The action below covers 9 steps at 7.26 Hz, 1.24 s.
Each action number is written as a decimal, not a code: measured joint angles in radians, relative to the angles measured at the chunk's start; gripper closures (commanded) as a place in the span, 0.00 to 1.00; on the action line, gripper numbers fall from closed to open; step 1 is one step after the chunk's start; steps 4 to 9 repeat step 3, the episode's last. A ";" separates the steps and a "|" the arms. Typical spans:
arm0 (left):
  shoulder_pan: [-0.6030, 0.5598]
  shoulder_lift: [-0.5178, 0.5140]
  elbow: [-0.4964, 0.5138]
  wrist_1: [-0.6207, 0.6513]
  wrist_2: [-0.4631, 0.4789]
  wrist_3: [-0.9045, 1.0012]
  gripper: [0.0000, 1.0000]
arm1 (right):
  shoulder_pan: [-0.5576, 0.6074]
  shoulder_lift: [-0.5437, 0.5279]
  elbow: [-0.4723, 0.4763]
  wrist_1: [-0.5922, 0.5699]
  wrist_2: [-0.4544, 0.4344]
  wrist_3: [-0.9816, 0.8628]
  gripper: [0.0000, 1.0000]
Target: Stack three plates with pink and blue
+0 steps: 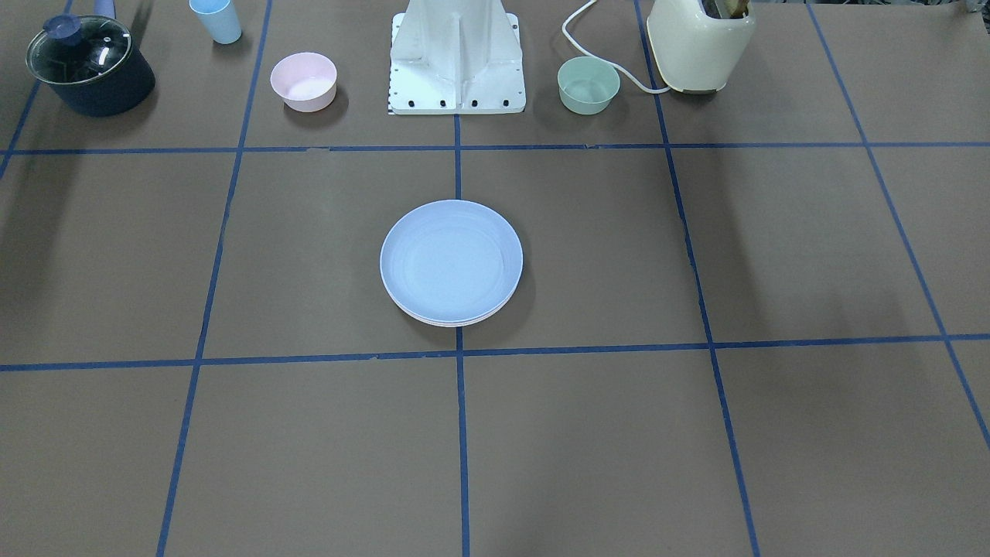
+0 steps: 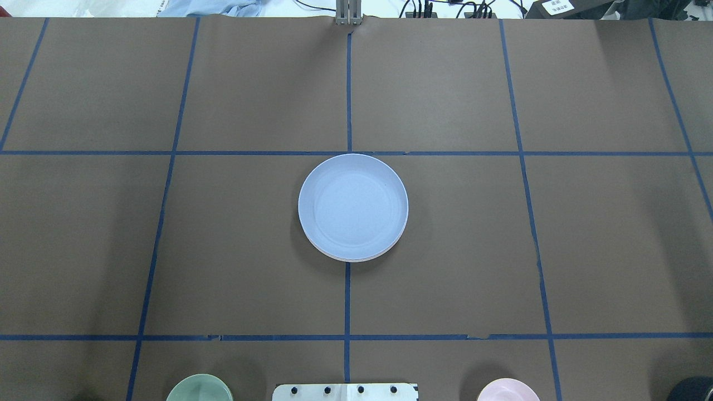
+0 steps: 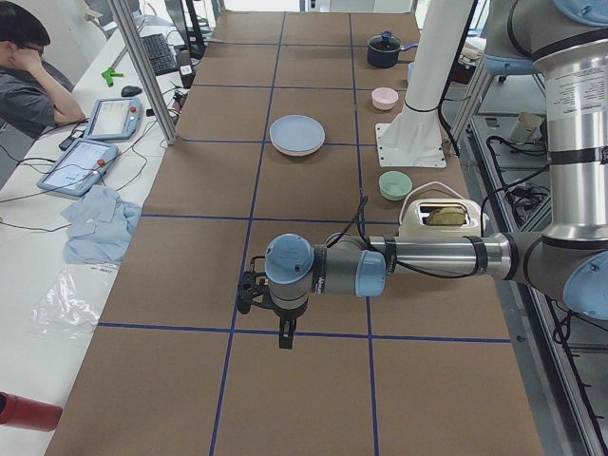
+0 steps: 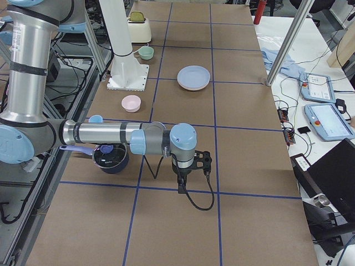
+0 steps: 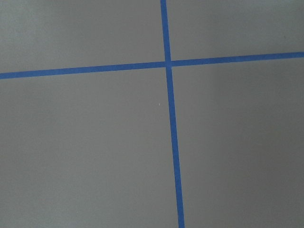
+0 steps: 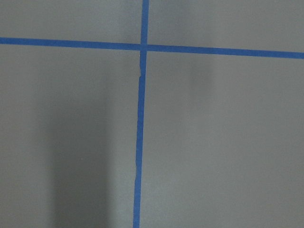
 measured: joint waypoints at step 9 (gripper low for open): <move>0.000 -0.001 0.021 0.000 -0.001 0.000 0.00 | 0.000 0.000 0.000 0.000 0.001 0.001 0.00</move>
